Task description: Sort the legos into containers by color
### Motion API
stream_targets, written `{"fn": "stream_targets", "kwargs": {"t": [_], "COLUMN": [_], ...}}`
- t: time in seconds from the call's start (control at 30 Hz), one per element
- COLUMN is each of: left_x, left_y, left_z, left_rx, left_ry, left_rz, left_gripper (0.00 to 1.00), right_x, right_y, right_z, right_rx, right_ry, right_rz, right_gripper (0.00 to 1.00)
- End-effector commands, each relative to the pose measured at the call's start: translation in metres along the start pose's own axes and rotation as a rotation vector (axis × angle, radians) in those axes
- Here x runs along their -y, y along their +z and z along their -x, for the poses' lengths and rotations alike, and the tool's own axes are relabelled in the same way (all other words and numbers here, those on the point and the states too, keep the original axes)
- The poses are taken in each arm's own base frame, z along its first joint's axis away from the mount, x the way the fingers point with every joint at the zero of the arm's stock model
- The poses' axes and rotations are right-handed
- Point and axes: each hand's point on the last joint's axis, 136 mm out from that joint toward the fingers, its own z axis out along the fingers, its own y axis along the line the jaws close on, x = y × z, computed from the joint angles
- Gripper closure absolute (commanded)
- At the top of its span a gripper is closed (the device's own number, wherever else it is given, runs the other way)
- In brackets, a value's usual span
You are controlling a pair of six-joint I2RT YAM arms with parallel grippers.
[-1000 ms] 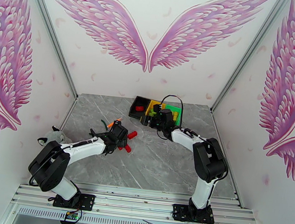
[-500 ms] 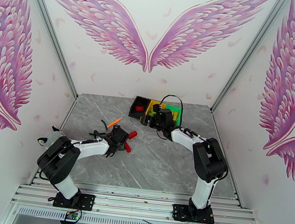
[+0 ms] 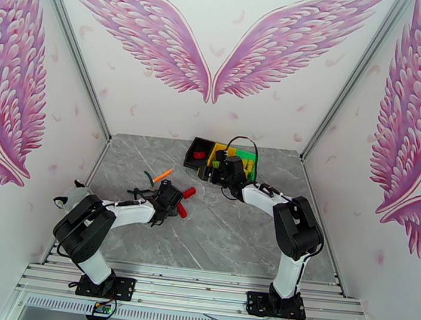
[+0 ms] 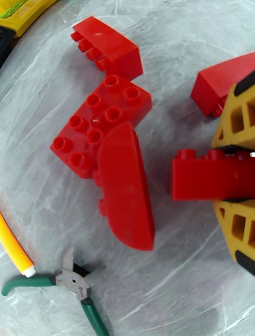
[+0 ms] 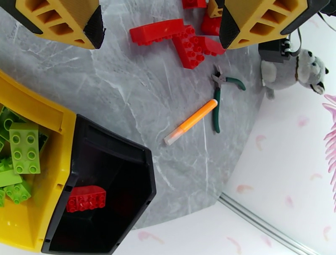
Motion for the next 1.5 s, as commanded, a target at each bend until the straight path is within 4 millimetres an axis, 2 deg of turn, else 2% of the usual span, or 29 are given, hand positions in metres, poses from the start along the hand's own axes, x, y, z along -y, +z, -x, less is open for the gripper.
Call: {"fn": "stream_targets", "kwargs": {"t": [0.0, 0.13, 0.23, 0.47, 0.57, 0.77, 0.9, 1.03, 1.1, 1.17, 1.23, 1.37, 1.47], "left_x": [0.0, 0.006, 0.014, 0.04, 0.063, 0.109, 0.13, 0.143, 0.152, 0.16, 0.167, 0.168, 0.162], "left_y": [-0.022, -0.042, -0.049, -0.049, -0.046, -0.03, -0.004, 0.026, 0.04, 0.051, 0.051, 0.039, 0.023], "left_z": [0.011, 0.034, 0.056, 0.117, 0.145, 0.205, 0.236, 0.266, 0.276, 0.281, 0.289, 0.296, 0.293], "left_rx": [0.043, 0.111, 0.142, 0.201, 0.219, 0.264, 0.278, 0.284, 0.279, 0.272, 0.282, 0.314, 0.34], "left_ry": [-0.019, -0.019, -0.014, -0.022, -0.001, 0.017, 0.012, -0.01, -0.009, -0.001, 0.005, 0.005, 0.019], "left_rz": [-0.044, -0.106, -0.155, -0.312, -0.383, -0.497, -0.528, -0.549, -0.575, -0.596, -0.606, -0.609, -0.577], "left_gripper": [0.68, 0.68, 0.68, 0.68, 0.68, 0.68, 0.67, 0.63, 0.56, 0.43, 0.28, 0.25, 0.24], "right_x": [-0.007, -0.011, -0.018, -0.031, -0.031, -0.008, 0.012, 0.024, 0.024, 0.025, 0.025, 0.03, 0.033], "right_y": [0.006, 0.007, 0.007, 0.005, 0.002, -0.016, -0.033, -0.043, -0.044, -0.044, -0.044, -0.042, -0.039], "right_z": [-0.005, -0.01, -0.013, -0.017, -0.016, -0.001, 0.011, 0.013, 0.014, 0.014, 0.015, 0.014, 0.012], "right_rx": [-0.022, -0.035, -0.045, -0.065, -0.062, 0.001, 0.05, 0.07, 0.07, 0.07, 0.07, 0.067, 0.059], "right_ry": [-0.027, -0.032, -0.03, 0.0, 0.002, 0.022, 0.064, 0.085, 0.086, 0.085, 0.08, 0.067, 0.059], "right_rz": [0.013, 0.028, 0.061, 0.132, 0.125, 0.018, -0.012, -0.031, -0.031, -0.032, -0.036, -0.055, -0.064], "right_gripper": [0.22, 0.23, 0.23, 0.23, 0.22, 0.2, 0.2, 0.19, 0.19, 0.19, 0.19, 0.19, 0.2]}}
